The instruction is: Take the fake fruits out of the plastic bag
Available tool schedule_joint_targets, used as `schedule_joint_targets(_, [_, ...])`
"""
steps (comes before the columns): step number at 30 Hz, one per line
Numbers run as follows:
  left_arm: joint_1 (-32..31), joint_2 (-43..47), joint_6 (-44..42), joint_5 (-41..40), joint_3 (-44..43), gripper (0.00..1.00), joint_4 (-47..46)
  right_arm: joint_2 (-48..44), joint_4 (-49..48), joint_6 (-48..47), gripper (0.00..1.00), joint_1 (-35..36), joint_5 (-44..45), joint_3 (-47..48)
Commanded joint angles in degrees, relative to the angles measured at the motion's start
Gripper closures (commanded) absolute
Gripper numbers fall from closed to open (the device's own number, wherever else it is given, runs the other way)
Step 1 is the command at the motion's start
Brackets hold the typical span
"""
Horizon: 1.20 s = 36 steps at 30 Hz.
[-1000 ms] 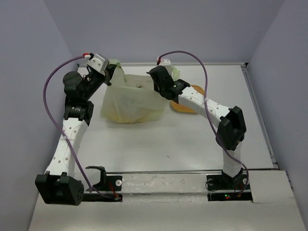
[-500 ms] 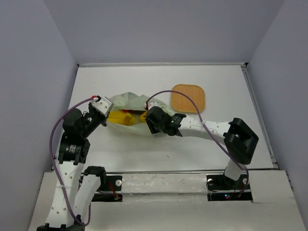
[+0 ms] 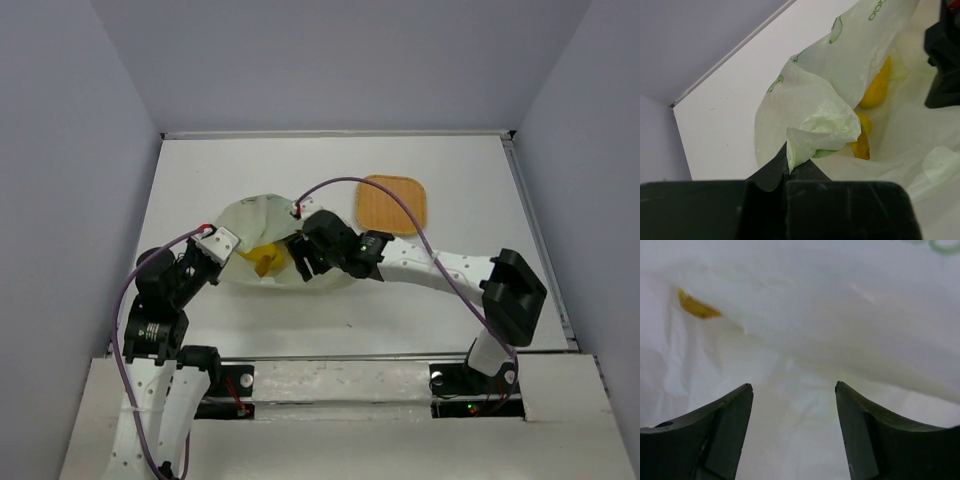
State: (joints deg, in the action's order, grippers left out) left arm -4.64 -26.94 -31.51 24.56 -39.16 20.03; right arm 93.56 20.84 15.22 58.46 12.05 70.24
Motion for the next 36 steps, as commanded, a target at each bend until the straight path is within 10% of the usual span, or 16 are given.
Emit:
schedule_joint_targets(1, [0.34,0.66,-1.63,-0.82,0.75,1.00,-1.92,5.65,-8.53,1.03,0.26,0.08,1.13,9.55])
schedule_joint_targets(10, [0.43,-4.17,6.02,-4.25,-1.71,1.00,-4.39,23.15,-8.63,3.23,0.01,0.08,2.27,24.77])
schedule_joint_targets(22, [0.69,-3.65,5.84,-5.92,-0.31,1.00,-4.39,34.58,-6.25,4.11,0.00,0.08,-2.12,32.50])
schedule_joint_targets(36, [0.69,-3.82,6.72,-8.03,-0.39,1.00,-4.74,41.71,-0.10,9.39,0.50,0.08,-0.20,36.99])
